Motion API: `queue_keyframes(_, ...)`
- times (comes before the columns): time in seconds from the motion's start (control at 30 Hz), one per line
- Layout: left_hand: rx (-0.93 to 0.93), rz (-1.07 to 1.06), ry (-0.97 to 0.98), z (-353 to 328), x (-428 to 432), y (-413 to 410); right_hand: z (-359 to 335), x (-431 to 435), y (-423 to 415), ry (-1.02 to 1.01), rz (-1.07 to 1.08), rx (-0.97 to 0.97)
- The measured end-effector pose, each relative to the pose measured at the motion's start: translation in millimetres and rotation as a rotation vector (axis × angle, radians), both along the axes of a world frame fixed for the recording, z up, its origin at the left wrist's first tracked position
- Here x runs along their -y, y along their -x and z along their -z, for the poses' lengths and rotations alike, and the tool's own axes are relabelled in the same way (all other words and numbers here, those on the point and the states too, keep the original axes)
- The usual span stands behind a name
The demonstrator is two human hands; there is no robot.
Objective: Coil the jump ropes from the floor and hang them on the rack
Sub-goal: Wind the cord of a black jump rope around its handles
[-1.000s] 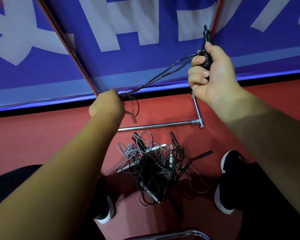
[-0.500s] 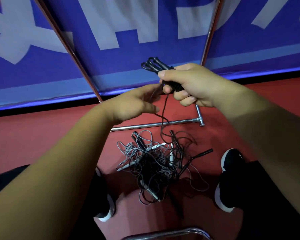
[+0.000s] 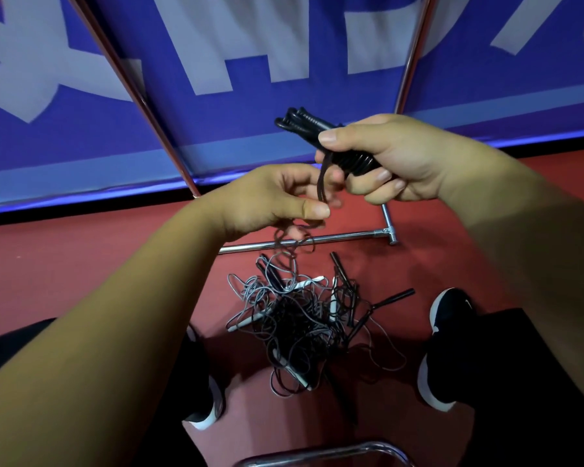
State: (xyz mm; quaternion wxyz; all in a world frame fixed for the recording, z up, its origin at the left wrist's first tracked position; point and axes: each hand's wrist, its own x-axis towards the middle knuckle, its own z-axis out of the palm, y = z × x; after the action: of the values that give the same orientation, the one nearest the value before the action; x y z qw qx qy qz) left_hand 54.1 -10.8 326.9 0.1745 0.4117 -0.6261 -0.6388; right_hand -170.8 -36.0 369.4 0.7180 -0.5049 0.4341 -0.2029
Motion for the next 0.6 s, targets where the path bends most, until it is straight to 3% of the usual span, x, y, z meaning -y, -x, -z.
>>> queue_keyframes(0.1, 0.256, -0.121, 0.236, -1.9, 2.8, 0.9, 5.6, 2.2, -1.8, 0.046, 0.038, -0.054)
queue_keyframes(0.2, 0.462, -0.103, 0.426, -3.7, 4.8, -3.4, 11.5, 4.1, -2.5, 0.076, 0.080, -0.096)
queue_keyframes(0.3, 0.601, -0.083, 0.500, -1.2, 4.6, -3.9, 14.8, 4.3, -4.3, 0.075, 0.119, -0.085)
queue_keyframes(0.43, 0.436, -0.184, 0.301, 3.5, 0.8, -1.0, 16.2, 5.5, -8.4, 0.079, 0.195, -0.069)
queue_keyframes(0.6, 0.152, -0.226, 0.272, 1.8, 6.2, -7.2, 17.7, 10.1, -7.1, 0.057, 0.355, -0.037)
